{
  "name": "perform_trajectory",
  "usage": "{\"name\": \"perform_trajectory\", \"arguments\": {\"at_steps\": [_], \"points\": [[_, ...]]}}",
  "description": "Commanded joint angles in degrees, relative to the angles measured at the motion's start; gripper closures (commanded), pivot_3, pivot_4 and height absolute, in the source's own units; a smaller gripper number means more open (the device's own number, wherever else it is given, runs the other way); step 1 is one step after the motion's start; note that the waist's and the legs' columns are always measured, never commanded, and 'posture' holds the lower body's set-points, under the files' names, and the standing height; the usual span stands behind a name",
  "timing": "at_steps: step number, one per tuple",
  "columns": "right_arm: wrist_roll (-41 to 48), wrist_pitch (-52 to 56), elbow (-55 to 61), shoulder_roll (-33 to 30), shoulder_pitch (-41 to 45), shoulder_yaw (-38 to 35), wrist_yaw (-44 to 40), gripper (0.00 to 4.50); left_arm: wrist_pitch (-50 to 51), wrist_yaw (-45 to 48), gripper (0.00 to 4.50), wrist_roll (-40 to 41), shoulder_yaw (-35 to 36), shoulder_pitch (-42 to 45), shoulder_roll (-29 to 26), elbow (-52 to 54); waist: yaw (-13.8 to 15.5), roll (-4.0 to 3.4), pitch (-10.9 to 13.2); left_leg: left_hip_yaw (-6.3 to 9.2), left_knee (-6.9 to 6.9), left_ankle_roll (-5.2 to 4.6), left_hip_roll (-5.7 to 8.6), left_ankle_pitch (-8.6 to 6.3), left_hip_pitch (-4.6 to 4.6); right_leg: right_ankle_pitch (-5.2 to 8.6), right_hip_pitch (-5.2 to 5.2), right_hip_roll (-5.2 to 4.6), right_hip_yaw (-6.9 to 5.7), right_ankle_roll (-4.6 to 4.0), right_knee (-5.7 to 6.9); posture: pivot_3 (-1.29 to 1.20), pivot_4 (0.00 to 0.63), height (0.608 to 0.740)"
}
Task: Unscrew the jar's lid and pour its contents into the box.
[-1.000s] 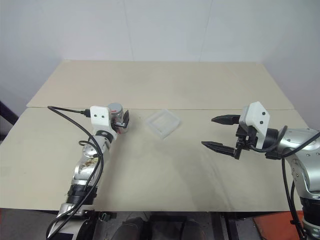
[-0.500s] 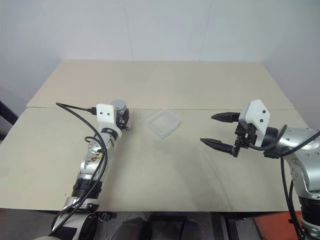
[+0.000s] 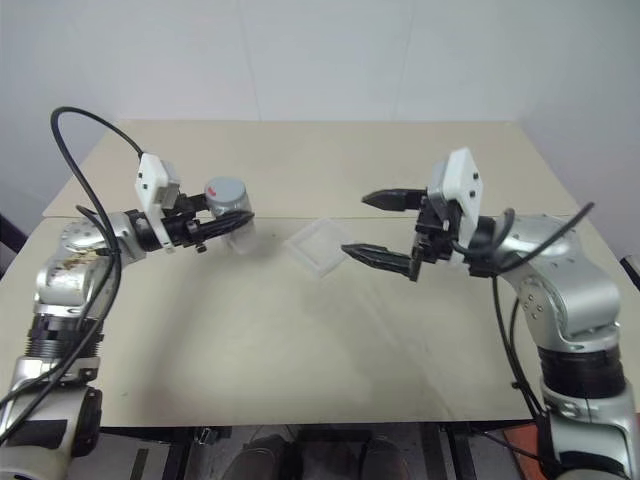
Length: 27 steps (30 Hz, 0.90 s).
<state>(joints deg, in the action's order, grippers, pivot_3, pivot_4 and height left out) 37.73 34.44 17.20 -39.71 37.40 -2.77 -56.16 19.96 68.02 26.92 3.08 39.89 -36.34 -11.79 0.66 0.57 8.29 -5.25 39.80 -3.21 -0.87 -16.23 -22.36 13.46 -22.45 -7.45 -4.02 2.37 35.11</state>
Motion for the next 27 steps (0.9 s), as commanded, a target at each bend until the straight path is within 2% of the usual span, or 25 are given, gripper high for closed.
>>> {"name": "perform_trajectory", "arguments": {"at_steps": [1, 7, 12, 27], "points": [[1.61, 3.14, 1.03, 3.12, 4.61, 2.17, 2.66, 0.00, -1.06, 5.66, 2.45, 0.93, -2.48, 3.89, 2.29, -2.04, 0.15, 0.00, 0.00, 0.03, 0.03, 0.00, 0.01, 0.00, -0.02, 0.00, 0.02, 0.00, -0.03, 0.00, 0.01, 0.00, 0.150, 0.740], [-0.57, 8.27, 1.23, 9.42, 10.57, 7.69, 9.38, 0.00, -5.49, 7.13, 2.45, -1.21, -5.01, 6.57, 7.70, -5.72, -0.20, 0.00, 0.00, 0.02, 0.02, 0.00, 0.06, 0.00, -0.09, 0.00, -0.08, 0.06, -0.02, 0.00, 0.04, 0.00, 0.150, 0.740], [-4.34, 10.67, -1.19, 12.58, 13.53, 10.80, 13.74, 0.00, -5.23, 8.05, 2.45, -0.83, -5.55, 7.55, 10.11, -5.70, -0.75, 0.00, 0.00, -0.03, 0.07, 0.05, 0.07, 0.06, -0.54, -0.01, -0.67, 0.06, 0.04, -0.01, 0.29, 0.00, 0.150, 0.740], [-8.37, 11.07, -5.46, 15.21, 15.91, 12.05, 14.47, 0.00, -5.51, 8.85, 2.45, -1.39, -4.99, 7.73, 9.83, -5.09, -1.38, -0.01, 0.00, -0.01, 0.06, 0.07, 0.06, 0.07, -0.56, -0.01, -0.71, 0.06, 0.03, 0.00, 0.32, 0.00, 0.150, 0.740]]}}
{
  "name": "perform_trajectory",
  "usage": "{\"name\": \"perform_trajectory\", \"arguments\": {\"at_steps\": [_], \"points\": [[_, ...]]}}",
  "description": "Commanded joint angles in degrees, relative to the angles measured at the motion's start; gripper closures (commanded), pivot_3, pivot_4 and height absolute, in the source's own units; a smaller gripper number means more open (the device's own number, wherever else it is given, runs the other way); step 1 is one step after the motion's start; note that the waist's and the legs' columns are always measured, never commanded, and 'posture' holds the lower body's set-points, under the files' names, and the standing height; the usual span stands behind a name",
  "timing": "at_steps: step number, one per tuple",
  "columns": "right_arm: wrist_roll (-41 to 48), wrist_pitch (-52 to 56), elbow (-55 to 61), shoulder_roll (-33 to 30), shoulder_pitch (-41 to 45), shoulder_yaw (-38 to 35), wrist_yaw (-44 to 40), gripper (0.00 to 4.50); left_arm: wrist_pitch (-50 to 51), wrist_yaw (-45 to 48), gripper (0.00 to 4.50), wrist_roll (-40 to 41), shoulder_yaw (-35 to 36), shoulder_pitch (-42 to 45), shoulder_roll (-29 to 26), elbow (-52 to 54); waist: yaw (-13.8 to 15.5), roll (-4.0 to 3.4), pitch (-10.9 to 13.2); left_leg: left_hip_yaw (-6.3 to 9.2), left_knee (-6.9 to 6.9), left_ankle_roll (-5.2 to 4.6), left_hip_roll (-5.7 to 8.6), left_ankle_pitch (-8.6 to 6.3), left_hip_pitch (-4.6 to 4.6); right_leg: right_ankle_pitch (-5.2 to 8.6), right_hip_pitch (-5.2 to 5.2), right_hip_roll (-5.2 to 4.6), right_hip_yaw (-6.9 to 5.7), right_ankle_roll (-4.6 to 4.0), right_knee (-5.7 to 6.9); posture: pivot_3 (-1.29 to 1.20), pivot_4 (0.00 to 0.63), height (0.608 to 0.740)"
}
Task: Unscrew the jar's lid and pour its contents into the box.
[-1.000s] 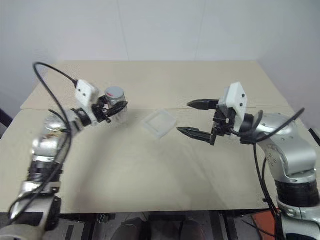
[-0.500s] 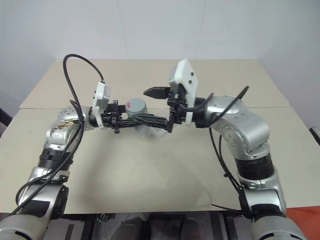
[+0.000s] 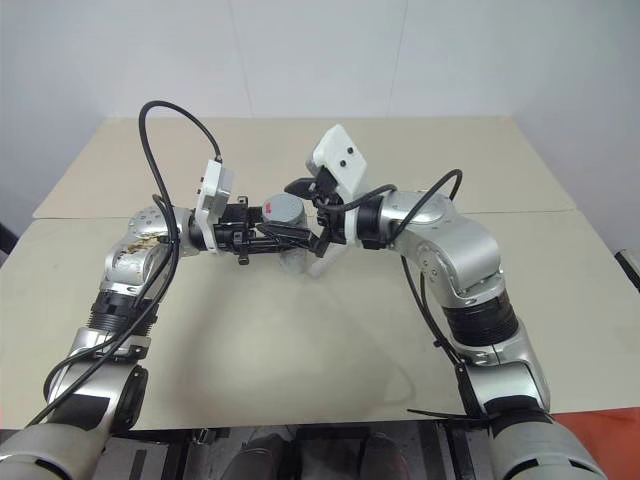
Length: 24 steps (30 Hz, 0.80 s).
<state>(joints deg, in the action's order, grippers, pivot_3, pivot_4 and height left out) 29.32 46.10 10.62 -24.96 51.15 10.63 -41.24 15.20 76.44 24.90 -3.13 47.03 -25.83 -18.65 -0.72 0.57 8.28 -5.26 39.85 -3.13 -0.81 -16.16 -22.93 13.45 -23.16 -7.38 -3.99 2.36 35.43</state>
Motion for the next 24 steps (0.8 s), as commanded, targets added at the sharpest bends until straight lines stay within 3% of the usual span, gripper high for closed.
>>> {"name": "perform_trajectory", "arguments": {"at_steps": [1, 13, 19, 24], "points": [[0.02, -0.61, 1.15, 0.49, 2.16, -1.40, -0.50, 0.00, -0.77, 0.45, 2.45, 0.61, 1.20, 0.59, -0.70, 1.78, -0.01, 0.00, 0.00, 0.00, 0.00, 0.00, 0.00, 0.00, 0.00, 0.00, -0.01, 0.00, 0.00, 0.00, 0.00, 0.00, 0.150, 0.740], [-0.02, -0.71, 0.95, 0.86, 2.08, -1.41, -1.66, 0.00, -1.21, 0.99, 2.45, 0.21, 1.02, 0.88, -0.84, 1.16, -0.01, 0.00, 0.00, 0.00, 0.00, 0.00, 0.00, 0.00, 0.00, 0.00, -0.01, 0.00, 0.00, 0.00, 0.01, 0.00, 0.150, 0.740], [-0.14, -2.33, 1.06, 1.19, 1.83, -2.02, -2.21, 1.74, -0.91, 1.67, 2.45, 0.10, 0.64, -0.08, -1.53, 1.86, -0.02, 0.00, 0.00, 0.00, 0.00, 0.00, 0.00, 0.00, 0.00, 0.00, -0.01, 0.00, 0.00, 0.00, 0.01, 0.00, 0.150, 0.740], [0.45, -7.65, -1.31, 0.13, 1.31, -2.19, -9.31, 1.74, -1.71, 4.51, 2.45, 0.99, 0.97, -0.14, -2.75, 2.19, -0.03, 0.00, 0.00, 0.00, 0.00, 0.00, 0.00, 0.00, 0.00, 0.00, 0.00, 0.00, 0.00, 0.00, 0.01, 0.00, 0.150, 0.740]]}}
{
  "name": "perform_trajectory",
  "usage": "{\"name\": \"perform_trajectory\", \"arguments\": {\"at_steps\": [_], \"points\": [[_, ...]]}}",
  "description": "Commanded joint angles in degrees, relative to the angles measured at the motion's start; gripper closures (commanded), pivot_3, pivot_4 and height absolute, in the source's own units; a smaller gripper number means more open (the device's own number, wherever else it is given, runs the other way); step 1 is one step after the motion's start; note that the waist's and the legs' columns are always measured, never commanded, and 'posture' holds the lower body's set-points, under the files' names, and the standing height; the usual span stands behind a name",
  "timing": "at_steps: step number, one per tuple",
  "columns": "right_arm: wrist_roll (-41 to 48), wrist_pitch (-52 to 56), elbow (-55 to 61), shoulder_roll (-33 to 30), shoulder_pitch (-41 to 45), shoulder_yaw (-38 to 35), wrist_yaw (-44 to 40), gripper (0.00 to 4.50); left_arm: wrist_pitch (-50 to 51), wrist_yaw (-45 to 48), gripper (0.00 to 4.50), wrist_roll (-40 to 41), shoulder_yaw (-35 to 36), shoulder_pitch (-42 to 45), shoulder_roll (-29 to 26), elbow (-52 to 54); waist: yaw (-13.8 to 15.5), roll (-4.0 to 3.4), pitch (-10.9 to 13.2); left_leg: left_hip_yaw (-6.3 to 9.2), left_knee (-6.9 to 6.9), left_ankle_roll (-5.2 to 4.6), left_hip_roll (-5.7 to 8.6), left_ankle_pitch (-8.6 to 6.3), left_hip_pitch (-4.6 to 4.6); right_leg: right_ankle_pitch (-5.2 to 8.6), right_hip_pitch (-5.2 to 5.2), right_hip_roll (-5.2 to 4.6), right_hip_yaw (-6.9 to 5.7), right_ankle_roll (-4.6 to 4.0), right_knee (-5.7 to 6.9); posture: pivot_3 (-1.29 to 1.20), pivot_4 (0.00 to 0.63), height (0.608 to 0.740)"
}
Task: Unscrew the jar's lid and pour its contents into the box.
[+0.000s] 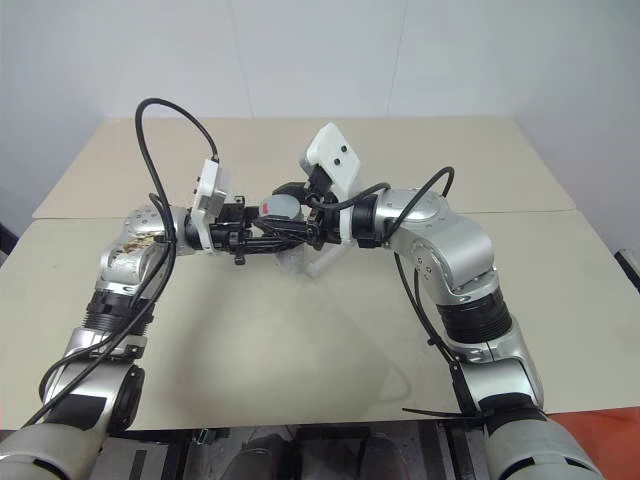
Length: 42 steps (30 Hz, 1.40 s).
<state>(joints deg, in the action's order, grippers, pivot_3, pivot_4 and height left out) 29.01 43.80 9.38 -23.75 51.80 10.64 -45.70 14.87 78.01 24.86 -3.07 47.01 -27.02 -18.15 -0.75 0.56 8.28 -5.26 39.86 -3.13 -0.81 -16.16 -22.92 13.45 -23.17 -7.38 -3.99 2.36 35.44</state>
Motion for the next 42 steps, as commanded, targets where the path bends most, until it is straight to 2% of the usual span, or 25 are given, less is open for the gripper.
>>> {"name": "perform_trajectory", "arguments": {"at_steps": [1, 5, 7, 9, 14, 18, 20, 22, 24, 29, 32, 37, 42], "points": [[1.30, -7.11, -1.95, -1.37, 0.84, -2.15, -8.47, 1.74, -1.89, 4.52, 2.45, 1.68, 1.19, -0.22, -1.86, 2.03, -0.02, 0.00, 0.00, 0.00, 0.00, 0.00, 0.00, 0.00, 0.00, 0.00, 0.00, 0.00, 0.00, 0.00, 0.00, 0.00, 0.150, 0.740], [0.62, -19.18, -12.64, -1.85, 2.82, 0.30, -27.10, 1.74, -2.15, 10.19, 2.45, 4.00, 1.45, -0.11, -3.02, 4.48, -0.09, 0.00, 0.00, -0.01, 0.00, 0.00, 0.00, 0.00, 0.01, 0.00, 0.01, 0.01, 0.01, 0.00, -0.02, 0.00, 0.150, 0.740], [-0.47, -25.25, -21.60, -0.60, 6.02, 2.47, -37.62, 1.74, -1.17, 11.92, 2.45, 5.11, 1.28, -0.05, -3.10, 6.21, -0.28, -0.01, 0.01, -0.05, 0.01, -0.01, 0.01, 0.00, 0.03, 0.00, 0.01, 0.02, 0.04, 0.00, -0.02, 0.00, 0.150, 0.740], [-0.33, -29.20, -30.94, 1.37, 9.83, 3.82, -44.73, 1.74, -0.18, 13.10, 2.45, 5.81, 0.88, -0.15, -3.14, 7.95, -0.56, -0.01, 0.01, -0.05, 0.01, -0.01, -0.01, 0.00, 0.07, 0.00, 0.02, 0.04, 0.07, 0.00, 0.01, 0.00, 0.150, 0.740], [3.90, -36.99, -43.56, 2.98, 16.23, 11.18, -46.80, 1.74, 1.77, 12.54, 2.45, 6.88, 0.70, -1.77, -2.85, 12.61, -1.35, -0.04, 0.02, -0.03, 0.01, 0.01, -0.04, 0.01, 0.09, 0.00, -0.03, 0.05, 0.09, 0.00, 0.14, 0.00, 0.150, 0.740], [4.71, -39.79, -47.67, 4.27, 18.39, 12.65, -46.80, 1.74, 1.83, 11.01, 2.45, 6.28, 0.93, -2.99, -2.69, 13.74, -1.43, -0.06, 0.03, 0.00, 0.03, 0.05, -0.05, 0.03, 0.07, 0.00, -0.06, 0.05, 0.07, 0.00, 0.18, 0.00, 0.150, 0.740], [3.96, -39.54, -48.23, 4.14, 18.46, 11.68, -46.80, 1.04, 1.58, 10.44, 2.45, 5.68, 1.37, -3.19, -3.01, 12.96, -1.28, -0.06, 0.03, 0.02, 0.04, 0.06, -0.05, 0.04, 0.06, 0.00, -0.05, 0.04, 0.05, 0.00, 0.21, 0.00, 0.150, 0.740], [2.82, -38.79, -47.75, 3.40, 17.95, 10.09, -46.80, 0.61, 1.61, 9.77, 2.45, 5.16, 1.82, -3.24, -3.35, 12.11, -1.21, -0.06, 0.04, 0.04, 0.07, 0.06, -0.05, 0.04, 0.06, 0.00, -0.02, 0.02, 0.04, 0.00, 0.22, 0.00, 0.150, 0.740], [1.16, -38.53, -45.03, 1.93, 16.17, 7.91, -44.40, 0.06, 1.88, 8.73, 2.45, 4.73, 2.51, -3.24, -3.71, 11.04, -1.21, -0.06, 0.04, 0.02, 0.07, 0.06, -0.04, 0.04, 0.06, 0.00, -0.04, 0.02, 0.05, 0.00, 0.23, 0.00, 0.150, 0.740], [-2.12, -33.29, -29.08, -3.17, 8.34, 2.45, -31.93, 0.06, 1.11, 3.95, 2.45, 2.91, 4.57, -3.06, -3.84, 7.05, -0.83, -0.06, 0.04, 0.02, 0.07, 0.07, -0.08, 0.04, 0.05, 0.00, -0.07, -0.03, 0.05, 0.00, 0.29, 0.00, 0.150, 0.740], [-0.11, -25.90, -16.61, -5.65, 2.76, -0.75, -25.69, 0.06, -0.23, 1.52, 2.45, 1.49, 4.24, -2.75, -3.02, 5.16, -0.28, -0.06, 0.04, 0.00, 0.05, 0.09, -0.11, 0.05, 0.05, 0.00, -0.10, -0.03, 0.04, 0.00, 0.32, 0.00, 0.150, 0.740], [0.70, -15.38, -4.38, -4.52, -0.89, -2.65, -14.88, 0.06, -1.84, 0.67, 2.45, 0.34, 2.85, -1.91, -1.78, 2.02, -0.34, -0.06, 0.04, -0.11, 0.07, 0.09, -0.06, 0.05, 0.09, 0.00, -0.10, -0.03, 0.06, 0.00, 0.33, 0.00, 0.150, 0.740], [-0.56, -9.79, -1.68, -0.54, 0.36, -1.73, -7.86, 0.06, -2.40, 0.92, 2.45, -0.28, 2.21, -0.70, -1.12, 0.21, -0.11, -0.06, 0.04, -0.10, 0.08, 0.10, -0.03, 0.06, 0.09, 0.00, -0.10, -0.03, 0.07, 0.00, 0.35, 0.00, 0.150, 0.740]]}}
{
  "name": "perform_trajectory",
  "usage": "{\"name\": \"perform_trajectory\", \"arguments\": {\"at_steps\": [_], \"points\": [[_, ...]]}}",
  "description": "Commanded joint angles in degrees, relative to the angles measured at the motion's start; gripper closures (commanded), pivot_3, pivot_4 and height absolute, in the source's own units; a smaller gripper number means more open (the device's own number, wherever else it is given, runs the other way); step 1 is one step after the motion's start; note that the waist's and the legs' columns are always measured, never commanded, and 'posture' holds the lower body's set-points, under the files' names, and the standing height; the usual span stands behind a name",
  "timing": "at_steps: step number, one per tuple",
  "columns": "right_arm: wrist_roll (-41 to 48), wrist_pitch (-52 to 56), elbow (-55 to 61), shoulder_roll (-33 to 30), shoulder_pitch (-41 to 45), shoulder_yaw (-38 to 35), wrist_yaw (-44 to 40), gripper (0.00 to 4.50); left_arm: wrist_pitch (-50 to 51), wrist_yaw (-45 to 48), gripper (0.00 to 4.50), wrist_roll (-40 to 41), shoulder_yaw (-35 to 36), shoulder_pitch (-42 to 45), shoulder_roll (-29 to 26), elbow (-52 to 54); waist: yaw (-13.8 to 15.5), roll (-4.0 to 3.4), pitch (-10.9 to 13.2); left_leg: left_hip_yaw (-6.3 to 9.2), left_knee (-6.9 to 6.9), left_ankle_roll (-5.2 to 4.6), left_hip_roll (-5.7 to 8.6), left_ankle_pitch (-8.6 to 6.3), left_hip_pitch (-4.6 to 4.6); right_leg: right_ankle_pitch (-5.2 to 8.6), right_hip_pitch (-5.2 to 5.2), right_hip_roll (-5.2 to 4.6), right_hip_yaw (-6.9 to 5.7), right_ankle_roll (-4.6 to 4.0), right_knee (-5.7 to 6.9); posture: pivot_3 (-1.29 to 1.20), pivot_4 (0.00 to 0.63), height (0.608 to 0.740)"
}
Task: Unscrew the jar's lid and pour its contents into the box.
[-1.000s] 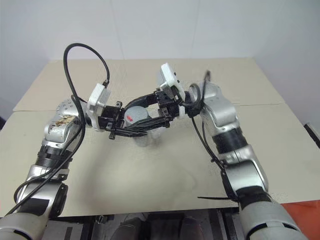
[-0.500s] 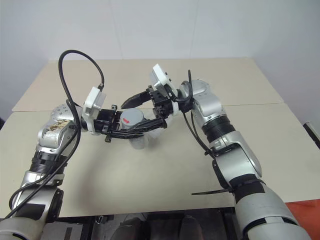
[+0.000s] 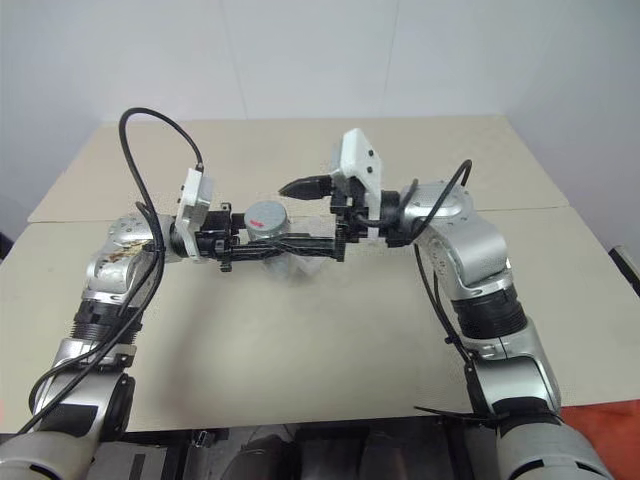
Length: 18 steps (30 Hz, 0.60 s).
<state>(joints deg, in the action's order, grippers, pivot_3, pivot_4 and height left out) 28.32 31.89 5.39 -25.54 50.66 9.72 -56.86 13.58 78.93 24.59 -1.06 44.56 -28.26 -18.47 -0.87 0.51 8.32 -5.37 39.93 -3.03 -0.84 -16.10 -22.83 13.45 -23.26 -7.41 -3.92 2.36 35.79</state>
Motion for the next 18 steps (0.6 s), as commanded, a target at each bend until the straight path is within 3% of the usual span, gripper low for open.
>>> {"name": "perform_trajectory", "arguments": {"at_steps": [1, 8, 18], "points": [[-0.50, 2.64, 1.93, 2.15, 1.89, -0.42, 4.44, 0.06, -1.17, 0.13, 2.45, -0.03, 0.08, 1.84, 0.15, 0.51, 0.01, 0.00, 0.00, 0.00, 0.00, 0.00, 0.00, 0.00, 0.00, 0.00, 0.00, 0.00, 0.00, 0.00, 0.00, 0.00, 0.150, 0.740], [-4.87, 3.57, -3.47, 6.24, 4.87, 1.12, 8.91, 0.06, -1.24, 0.49, 2.45, 0.06, 0.06, 2.01, 0.01, 0.74, 0.01, 0.00, 0.00, 0.01, -0.02, 0.00, 0.01, 0.00, -0.02, 0.00, -0.02, 0.00, -0.01, 0.00, 0.00, 0.00, 0.150, 0.740], [-6.12, 3.36, -5.20, 3.66, 4.33, 0.39, 7.14, 0.06, -1.13, 0.58, 2.45, 0.28, 0.42, 1.01, -0.76, 1.78, -0.09, 0.00, 0.00, 0.03, -0.03, 0.00, 0.02, 0.00, -0.02, 0.00, -0.02, 0.00, -0.01, 0.00, -0.01, 0.00, 0.150, 0.740]]}}
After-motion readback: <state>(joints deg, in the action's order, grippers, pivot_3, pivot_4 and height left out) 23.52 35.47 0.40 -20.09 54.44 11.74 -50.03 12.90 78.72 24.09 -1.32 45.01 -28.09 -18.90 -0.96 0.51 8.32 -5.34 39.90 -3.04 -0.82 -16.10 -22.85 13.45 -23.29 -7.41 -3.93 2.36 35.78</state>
